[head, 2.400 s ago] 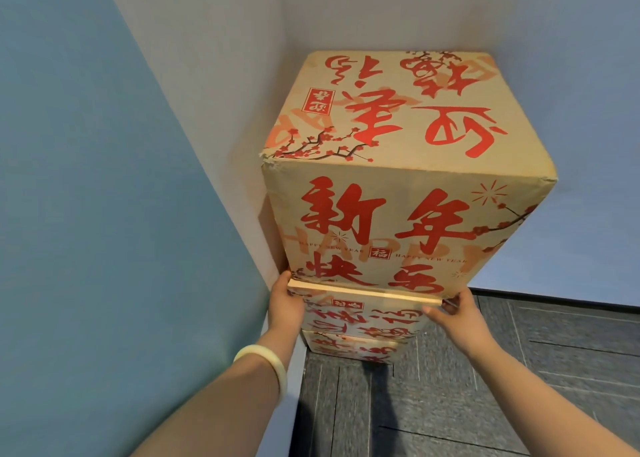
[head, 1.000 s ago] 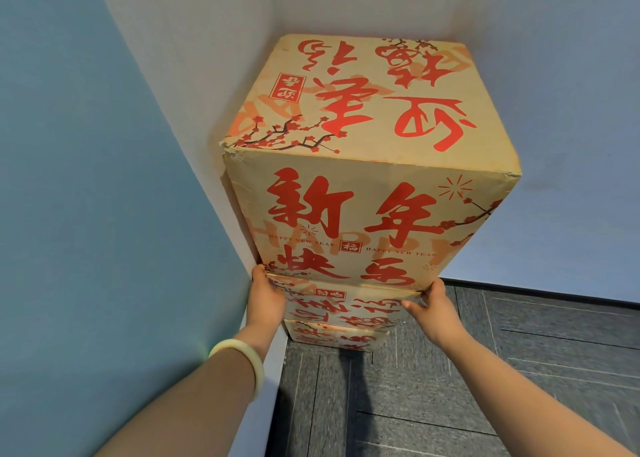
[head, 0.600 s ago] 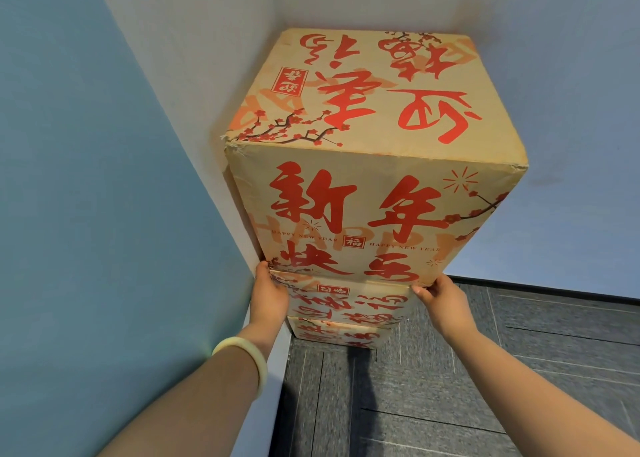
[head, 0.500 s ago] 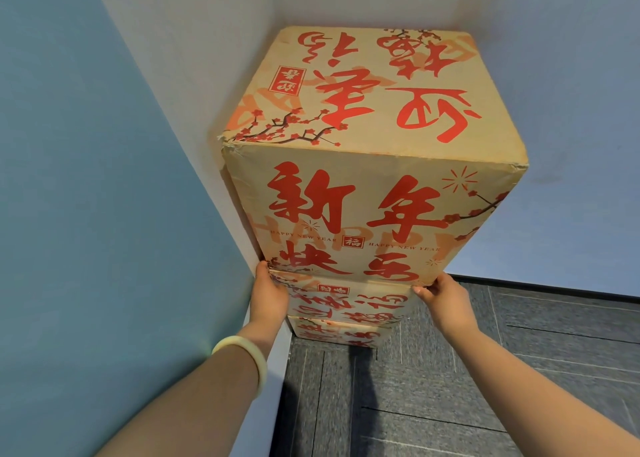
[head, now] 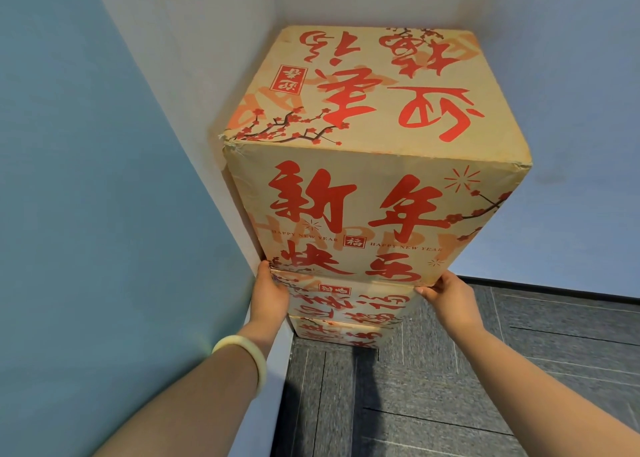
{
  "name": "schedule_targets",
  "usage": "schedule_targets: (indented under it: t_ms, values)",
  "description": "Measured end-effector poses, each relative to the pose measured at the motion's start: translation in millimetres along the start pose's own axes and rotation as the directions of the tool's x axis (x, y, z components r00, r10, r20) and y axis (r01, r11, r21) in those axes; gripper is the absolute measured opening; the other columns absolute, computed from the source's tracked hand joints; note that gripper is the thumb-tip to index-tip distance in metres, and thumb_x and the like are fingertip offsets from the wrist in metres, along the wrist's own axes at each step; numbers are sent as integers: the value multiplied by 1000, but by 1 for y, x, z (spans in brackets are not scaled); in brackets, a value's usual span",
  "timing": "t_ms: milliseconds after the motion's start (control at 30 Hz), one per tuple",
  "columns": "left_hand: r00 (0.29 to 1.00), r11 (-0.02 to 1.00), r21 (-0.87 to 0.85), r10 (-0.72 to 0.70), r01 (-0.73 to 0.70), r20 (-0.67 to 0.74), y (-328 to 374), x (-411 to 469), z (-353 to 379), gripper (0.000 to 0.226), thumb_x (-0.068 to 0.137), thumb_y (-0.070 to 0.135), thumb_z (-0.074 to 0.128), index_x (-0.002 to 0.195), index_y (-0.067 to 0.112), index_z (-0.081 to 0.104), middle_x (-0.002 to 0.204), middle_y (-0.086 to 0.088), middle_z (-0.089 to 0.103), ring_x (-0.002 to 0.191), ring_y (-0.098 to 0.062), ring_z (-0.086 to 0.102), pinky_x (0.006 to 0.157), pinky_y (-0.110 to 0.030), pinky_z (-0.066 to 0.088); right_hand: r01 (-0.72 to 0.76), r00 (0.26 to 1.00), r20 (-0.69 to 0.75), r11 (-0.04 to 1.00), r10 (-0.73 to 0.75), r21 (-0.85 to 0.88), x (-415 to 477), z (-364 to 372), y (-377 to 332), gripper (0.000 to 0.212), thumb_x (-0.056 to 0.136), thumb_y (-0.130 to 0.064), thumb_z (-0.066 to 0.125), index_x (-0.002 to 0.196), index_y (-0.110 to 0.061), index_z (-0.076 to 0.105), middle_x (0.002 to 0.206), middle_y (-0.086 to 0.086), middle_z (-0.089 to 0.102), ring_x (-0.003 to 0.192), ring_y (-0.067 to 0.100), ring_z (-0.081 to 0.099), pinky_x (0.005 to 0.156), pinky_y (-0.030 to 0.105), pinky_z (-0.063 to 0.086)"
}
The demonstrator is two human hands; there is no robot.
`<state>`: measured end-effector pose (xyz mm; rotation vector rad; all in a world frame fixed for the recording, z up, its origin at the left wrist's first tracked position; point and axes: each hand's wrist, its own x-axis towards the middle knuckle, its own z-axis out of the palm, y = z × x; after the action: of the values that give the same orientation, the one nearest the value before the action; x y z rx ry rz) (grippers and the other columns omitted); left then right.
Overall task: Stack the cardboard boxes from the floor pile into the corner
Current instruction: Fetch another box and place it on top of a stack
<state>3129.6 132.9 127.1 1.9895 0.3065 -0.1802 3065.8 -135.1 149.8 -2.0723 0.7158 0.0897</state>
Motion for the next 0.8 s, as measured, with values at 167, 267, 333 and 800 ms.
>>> schedule_targets:
  t_ms: [167,267,333,800]
  values:
    - [1000,1000,-1,0,0,1,0,1,0,18,96,5,40,109,17,43,102,-6,56,91,-20,54,79,-27,40,-3,1000,3,1000,3,-8,0,1,-2,36,87,-11,63,122,-10,57,114,6,67,106,21,61,90,33,45]
    - [1000,1000,-1,-6,6,-9,1,-1,-1,26,95,4,41,116,18,40,106,1,54,97,-18,54,82,-28,42,1,1000,11,1000,-1,0,-1,1,-3,36,88,-10,62,123,-10,56,116,7,66,108,22,60,91,34,45]
    - [1000,1000,9,-16,17,-18,2,-1,-1,31,94,-1,37,122,12,40,106,1,52,96,-17,52,82,-27,41,4,1000,8,1000,-4,-1,-3,1,-3,35,88,-10,61,123,-9,56,116,7,66,109,23,60,91,34,44]
    - [999,999,-4,-33,33,-1,-1,3,3,28,94,0,39,115,18,42,113,-1,56,99,-18,54,85,-28,43,12,1000,2,1000,-12,-25,2,1,-1,35,88,-13,62,122,-11,56,116,6,67,107,23,61,86,33,45]
